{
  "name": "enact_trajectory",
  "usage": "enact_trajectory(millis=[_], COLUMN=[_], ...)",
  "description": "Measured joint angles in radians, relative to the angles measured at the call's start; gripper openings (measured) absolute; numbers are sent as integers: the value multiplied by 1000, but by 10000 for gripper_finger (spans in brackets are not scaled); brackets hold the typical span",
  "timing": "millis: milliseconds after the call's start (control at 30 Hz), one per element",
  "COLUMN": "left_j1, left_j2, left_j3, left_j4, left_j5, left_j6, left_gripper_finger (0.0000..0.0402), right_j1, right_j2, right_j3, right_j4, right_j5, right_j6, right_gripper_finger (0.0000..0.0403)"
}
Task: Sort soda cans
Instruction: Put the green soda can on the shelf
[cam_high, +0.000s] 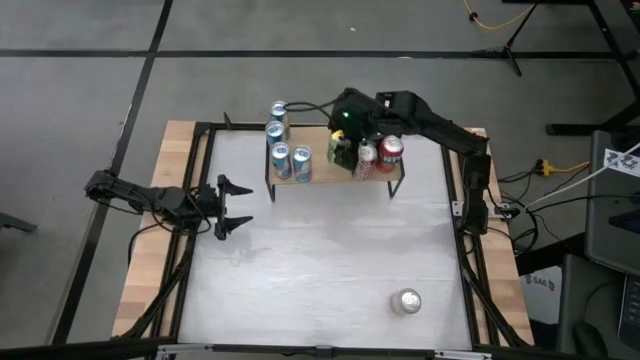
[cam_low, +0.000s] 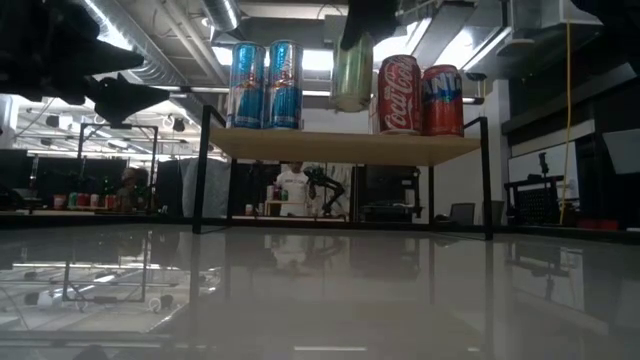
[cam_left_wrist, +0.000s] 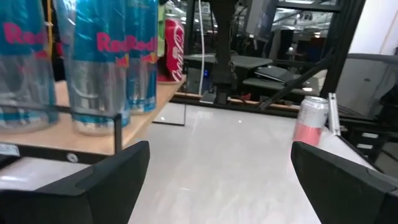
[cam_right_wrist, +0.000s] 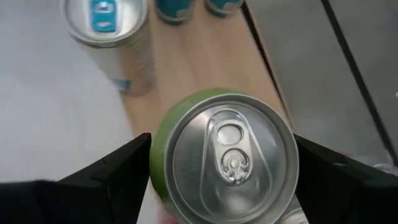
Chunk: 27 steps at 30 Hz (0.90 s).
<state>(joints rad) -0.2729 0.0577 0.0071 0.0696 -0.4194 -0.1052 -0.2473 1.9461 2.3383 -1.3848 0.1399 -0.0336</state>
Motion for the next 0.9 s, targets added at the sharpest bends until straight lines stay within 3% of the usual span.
enact_trajectory(millis=[400, 667, 900], left_j1=[130, 227, 263], left_j2=[0, -1, 0], left_j3=[0, 0, 0], left_j4=[3, 3, -6], left_j5=[-3, 143, 179], left_j6=[89, 82, 81], left_gripper_finger=[386, 386, 386], right_j1=[-90, -154, -206], right_j2=[34, 71, 116], right_j3=[0, -3, -4], right_j4=[64, 101, 102], right_j5=[-1, -38, -68], right_j6=[-138, -218, -238], right_gripper_finger=[323, 323, 323])
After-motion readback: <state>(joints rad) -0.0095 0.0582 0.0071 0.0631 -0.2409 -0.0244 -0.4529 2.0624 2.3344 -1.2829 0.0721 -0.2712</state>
